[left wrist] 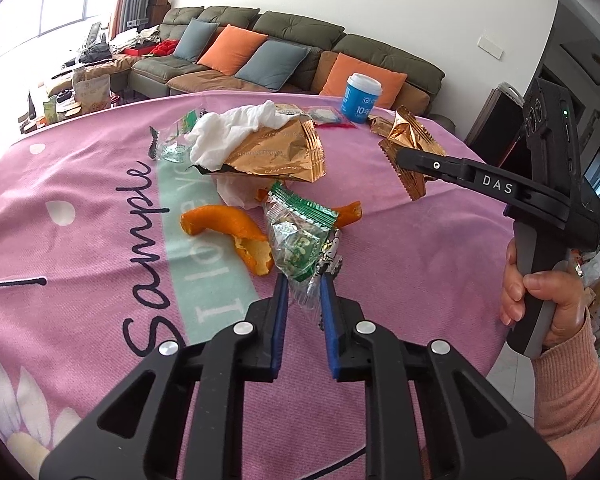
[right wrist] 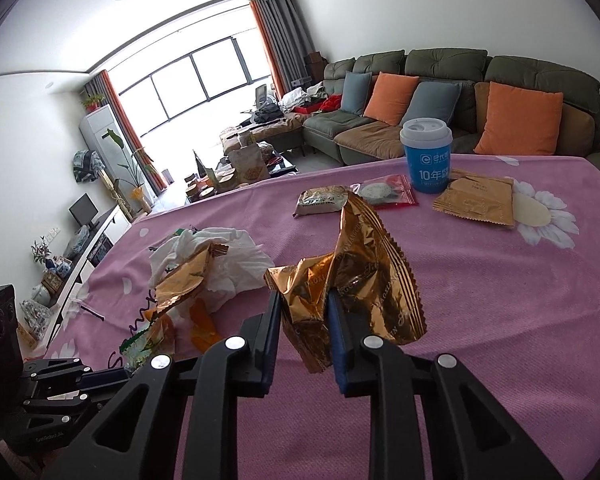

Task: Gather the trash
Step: 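Lift the green wrapper and gold foil bag and carry both over the teal bin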

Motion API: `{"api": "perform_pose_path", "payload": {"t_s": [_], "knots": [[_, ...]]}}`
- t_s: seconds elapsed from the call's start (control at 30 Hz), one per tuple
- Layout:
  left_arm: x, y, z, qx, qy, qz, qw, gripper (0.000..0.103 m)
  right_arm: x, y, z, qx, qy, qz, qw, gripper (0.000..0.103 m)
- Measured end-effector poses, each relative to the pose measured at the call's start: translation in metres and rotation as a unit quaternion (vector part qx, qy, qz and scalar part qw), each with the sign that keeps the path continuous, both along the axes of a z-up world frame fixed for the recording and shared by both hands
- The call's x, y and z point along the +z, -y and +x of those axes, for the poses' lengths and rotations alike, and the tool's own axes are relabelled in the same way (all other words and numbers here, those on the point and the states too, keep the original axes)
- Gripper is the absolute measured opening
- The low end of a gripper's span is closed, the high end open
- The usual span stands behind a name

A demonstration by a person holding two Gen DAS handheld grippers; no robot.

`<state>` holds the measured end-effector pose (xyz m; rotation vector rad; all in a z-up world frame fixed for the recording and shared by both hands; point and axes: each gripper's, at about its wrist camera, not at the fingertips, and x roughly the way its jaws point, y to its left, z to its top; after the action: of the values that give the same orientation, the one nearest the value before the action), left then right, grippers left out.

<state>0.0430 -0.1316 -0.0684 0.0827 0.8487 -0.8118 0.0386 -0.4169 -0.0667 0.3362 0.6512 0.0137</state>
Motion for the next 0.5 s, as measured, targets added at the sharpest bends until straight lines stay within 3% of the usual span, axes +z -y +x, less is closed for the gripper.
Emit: {"api": "perform_pose_path", "payload": {"t_s": [0.23,0.5], "knots": [[0.008,-0.024,-0.014,0.003,0.006,-0.008,0.9999,0.017,0.014,-0.024,-0.005,0.032,0.024,0.000,0.999,0.021],[0.023,-0.063,-0.024,0.039,0.028,-0.014,0.9987,0.017,0.029,-0.067,-0.005,0.085,0.046,-0.002,0.995,0.021]]}}
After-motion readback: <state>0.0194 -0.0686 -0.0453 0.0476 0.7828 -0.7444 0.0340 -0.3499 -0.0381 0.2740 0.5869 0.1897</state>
